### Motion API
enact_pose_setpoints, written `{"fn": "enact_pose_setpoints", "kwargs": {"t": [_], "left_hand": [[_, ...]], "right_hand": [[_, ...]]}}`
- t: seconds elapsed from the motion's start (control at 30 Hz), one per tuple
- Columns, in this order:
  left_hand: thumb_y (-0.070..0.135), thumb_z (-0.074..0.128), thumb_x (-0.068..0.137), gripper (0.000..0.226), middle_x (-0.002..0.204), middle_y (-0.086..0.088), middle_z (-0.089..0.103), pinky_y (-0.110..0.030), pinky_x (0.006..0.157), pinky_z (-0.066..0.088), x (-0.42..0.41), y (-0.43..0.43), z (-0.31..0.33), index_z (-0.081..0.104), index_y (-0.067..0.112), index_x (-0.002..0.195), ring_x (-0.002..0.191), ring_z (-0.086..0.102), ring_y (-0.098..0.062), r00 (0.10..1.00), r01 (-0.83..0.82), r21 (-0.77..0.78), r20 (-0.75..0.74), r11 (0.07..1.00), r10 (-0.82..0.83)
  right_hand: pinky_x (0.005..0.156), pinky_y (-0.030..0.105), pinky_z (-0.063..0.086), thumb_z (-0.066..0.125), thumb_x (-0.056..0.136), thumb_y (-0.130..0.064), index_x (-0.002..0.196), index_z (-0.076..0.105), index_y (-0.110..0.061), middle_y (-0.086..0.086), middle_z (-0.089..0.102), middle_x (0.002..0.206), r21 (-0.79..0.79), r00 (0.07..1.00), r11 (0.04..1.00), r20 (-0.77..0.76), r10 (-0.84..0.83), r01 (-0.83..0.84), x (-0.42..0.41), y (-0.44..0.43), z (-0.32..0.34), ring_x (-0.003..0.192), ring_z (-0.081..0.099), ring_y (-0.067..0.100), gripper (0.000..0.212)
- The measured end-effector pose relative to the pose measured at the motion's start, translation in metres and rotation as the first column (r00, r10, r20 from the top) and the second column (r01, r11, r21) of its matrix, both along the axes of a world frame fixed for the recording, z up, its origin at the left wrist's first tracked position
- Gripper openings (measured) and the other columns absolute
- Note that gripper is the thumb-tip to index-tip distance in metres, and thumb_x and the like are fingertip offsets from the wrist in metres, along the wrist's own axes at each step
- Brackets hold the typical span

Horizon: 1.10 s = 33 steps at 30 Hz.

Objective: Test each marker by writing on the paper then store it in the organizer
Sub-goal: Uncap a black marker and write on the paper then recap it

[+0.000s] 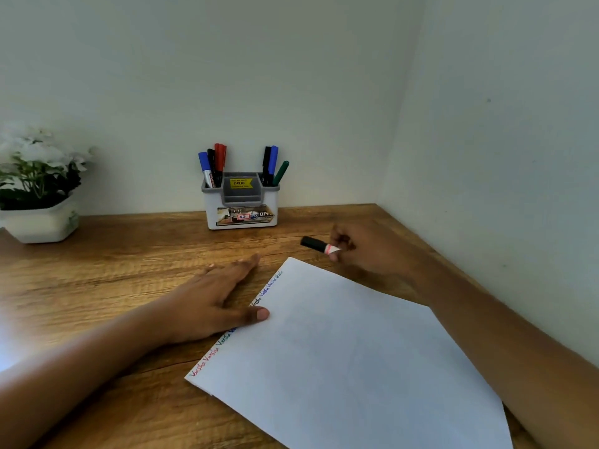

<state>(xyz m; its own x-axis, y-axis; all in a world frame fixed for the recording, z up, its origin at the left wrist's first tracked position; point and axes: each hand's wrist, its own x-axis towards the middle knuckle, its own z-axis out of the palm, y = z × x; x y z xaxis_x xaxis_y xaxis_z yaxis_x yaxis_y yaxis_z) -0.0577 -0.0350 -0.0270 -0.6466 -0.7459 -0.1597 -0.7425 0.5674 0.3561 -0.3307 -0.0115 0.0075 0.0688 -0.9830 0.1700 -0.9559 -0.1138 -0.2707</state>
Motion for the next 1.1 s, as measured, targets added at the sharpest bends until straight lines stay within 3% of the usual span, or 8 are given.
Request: {"fn": "enact_pose_setpoints", "kwargs": {"t": [0.17,0.27,0.33,0.47,0.57,0.67,0.93,1.1], "left_hand": [[0.082,0.037,0.074,0.089,0.153,0.019,0.023,-0.040,0.115,0.019,-0.002,0.002,0.001,-0.007,0.051,0.145,0.142,0.023,-0.013,0.963,-0.057,0.017,-0.264,0.998,0.059],[0.075,0.042,0.079,0.064,0.134,0.019,0.053,-0.040,0.101,0.042,-0.006,0.006,0.008,0.035,0.050,0.137,0.122,0.049,-0.010,0.859,-0.110,-0.038,-0.507,0.993,0.075],[0.070,0.043,0.079,0.042,0.101,0.021,0.067,-0.036,0.077,0.050,-0.010,0.011,0.015,0.059,0.046,0.110,0.093,0.060,-0.007,0.827,-0.128,-0.127,-0.562,0.984,0.035],[0.058,0.045,0.076,0.020,0.076,0.023,0.068,-0.028,0.064,0.049,-0.011,0.012,0.024,0.059,0.045,0.081,0.075,0.063,-0.008,0.834,-0.172,-0.185,-0.551,0.968,0.043],[0.062,0.040,0.079,0.036,0.077,0.015,0.069,-0.018,0.048,0.038,-0.003,0.001,0.023,0.062,0.036,0.088,0.059,0.057,-0.004,0.892,-0.122,-0.389,-0.446,0.913,-0.071],[0.062,0.036,0.090,0.055,0.080,0.003,0.071,-0.014,0.048,0.031,0.005,-0.013,0.020,0.067,0.018,0.099,0.049,0.044,0.004,0.909,-0.051,-0.634,-0.349,0.772,-0.227],[0.058,0.027,0.095,0.059,0.075,0.001,0.070,-0.024,0.047,0.040,0.012,-0.024,0.012,0.065,0.014,0.104,0.055,0.054,-0.009,0.886,-0.005,-0.789,-0.288,0.615,-0.363],[0.056,0.024,0.097,0.059,0.076,0.000,0.070,-0.028,0.046,0.046,0.008,-0.025,0.012,0.064,0.013,0.104,0.058,0.065,-0.017,0.866,0.020,-0.819,-0.273,0.573,-0.420]], "right_hand": [[0.068,0.028,0.040,0.067,0.084,-0.027,0.102,0.061,-0.018,-0.009,0.050,0.094,-0.235,0.932,0.904,-0.149,0.330,-0.358,0.046,0.016,0.007,0.083,0.046,0.009,0.021],[0.065,0.024,0.036,0.069,0.082,-0.021,0.100,0.064,-0.014,0.001,0.058,0.096,-0.369,0.904,0.828,-0.235,0.358,-0.423,0.057,0.017,0.005,0.082,0.046,0.010,0.021],[0.065,0.024,0.035,0.072,0.077,-0.018,0.095,0.064,-0.013,0.005,0.062,0.093,-0.424,0.896,0.792,-0.274,0.350,-0.439,0.059,0.018,0.002,0.081,0.051,0.015,0.020],[0.066,0.023,0.034,0.069,0.075,-0.019,0.093,0.065,-0.013,0.005,0.067,0.089,-0.489,0.889,0.744,-0.297,0.349,-0.456,0.060,0.018,0.002,0.080,0.058,0.021,0.020],[0.066,0.024,0.038,0.067,0.077,-0.021,0.092,0.065,-0.011,0.006,0.068,0.087,-0.491,0.883,0.734,-0.293,0.368,-0.469,0.060,0.017,0.004,0.078,0.059,0.022,0.018],[0.063,0.030,0.044,0.063,0.081,-0.025,0.092,0.065,-0.008,0.007,0.068,0.085,-0.475,0.885,0.747,-0.236,0.401,-0.465,0.061,0.015,0.004,0.075,0.060,0.024,0.019],[0.060,0.027,0.036,0.062,0.086,-0.031,0.097,0.066,-0.012,0.000,0.066,0.086,-0.367,0.905,0.830,-0.099,0.413,-0.419,0.065,0.011,0.003,0.071,0.049,0.011,0.021],[0.059,0.026,0.039,0.061,0.090,-0.030,0.093,0.065,-0.018,-0.005,0.062,0.079,-0.080,0.920,0.942,0.200,0.336,-0.326,0.064,0.014,0.016,0.064,0.049,0.007,0.014]]}}
